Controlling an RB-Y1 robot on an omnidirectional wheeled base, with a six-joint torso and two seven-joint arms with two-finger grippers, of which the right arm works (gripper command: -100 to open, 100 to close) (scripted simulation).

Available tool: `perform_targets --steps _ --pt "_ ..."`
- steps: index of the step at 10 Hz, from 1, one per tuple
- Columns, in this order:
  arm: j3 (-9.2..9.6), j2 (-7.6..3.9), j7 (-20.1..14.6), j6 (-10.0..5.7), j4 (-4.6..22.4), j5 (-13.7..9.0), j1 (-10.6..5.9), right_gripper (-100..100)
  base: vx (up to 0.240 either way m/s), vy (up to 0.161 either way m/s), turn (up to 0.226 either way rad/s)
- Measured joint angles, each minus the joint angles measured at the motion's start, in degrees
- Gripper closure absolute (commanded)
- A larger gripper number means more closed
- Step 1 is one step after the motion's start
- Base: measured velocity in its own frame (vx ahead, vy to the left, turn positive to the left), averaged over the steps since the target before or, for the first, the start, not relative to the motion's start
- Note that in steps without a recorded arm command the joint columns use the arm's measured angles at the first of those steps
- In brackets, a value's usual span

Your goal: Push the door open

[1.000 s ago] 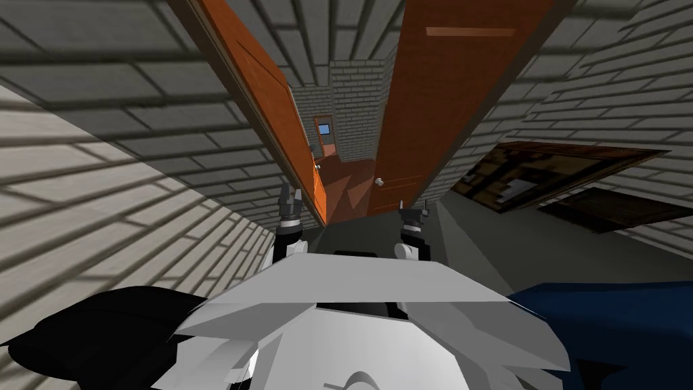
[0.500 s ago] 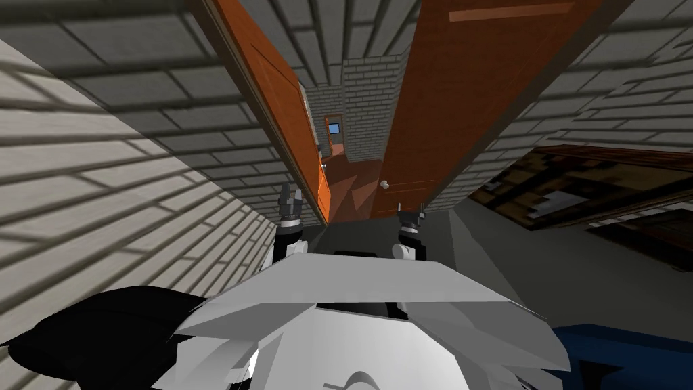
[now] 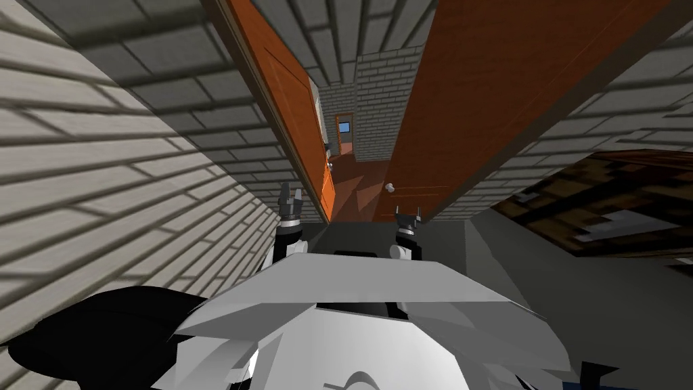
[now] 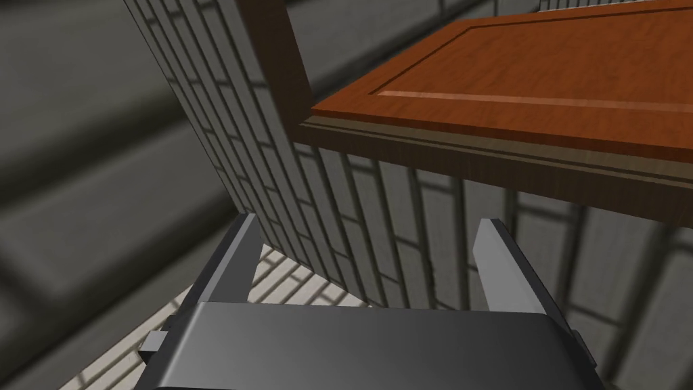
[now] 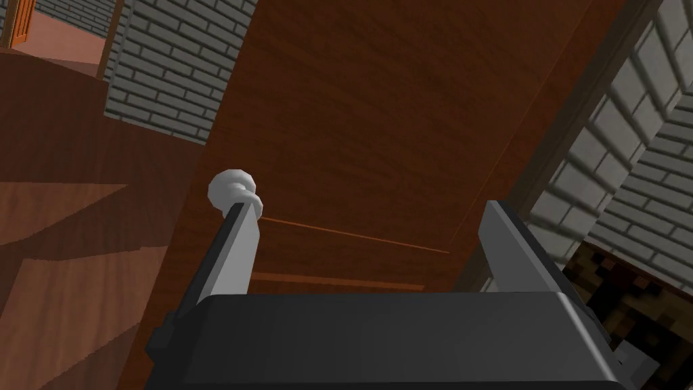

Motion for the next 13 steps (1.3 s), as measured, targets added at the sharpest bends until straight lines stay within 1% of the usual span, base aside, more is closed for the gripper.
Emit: perform_targets --steps 2,3,4,5,6,8,11,12,13 --pt "0.63 0.18 -1.31 -0.93 2.03 -1.42 -0.38 -100 0.047 -0.139 0.243" --pt "1.09 0.21 -2.25 -1.79 3.56 -2.3 -0.54 -100 0.031 -0.161 0.261" --pt "1.29 0.34 -2.91 -2.17 4.66 -3.16 -1.01 -100 0.023 -0.119 0.156" --pt "1.41 0.32 -3.59 -2.6 6.17 -3.87 -1.7 -100 0.034 -0.14 0.288" --pt "1.69 0.46 -4.27 -2.94 7.11 -4.82 -1.85 -100 0.035 -0.141 0.28" --pt "2.21 0.64 -5.57 -3.81 9.16 -6.21 -2.36 -100 0.031 -0.107 0.119" --pt "2.95 1.1 -7.02 -5.02 11.95 -7.85 -3.09 -100 0.013 -0.105 0.225" --pt "3.35 1.27 -7.72 -5.57 12.87 -8.61 -3.03 -100 0.018 -0.152 0.184" --pt "3.53 1.4 -8.4 -6.01 14.1 -9.34 -3.53 -100 0.012 -0.128 0.135"
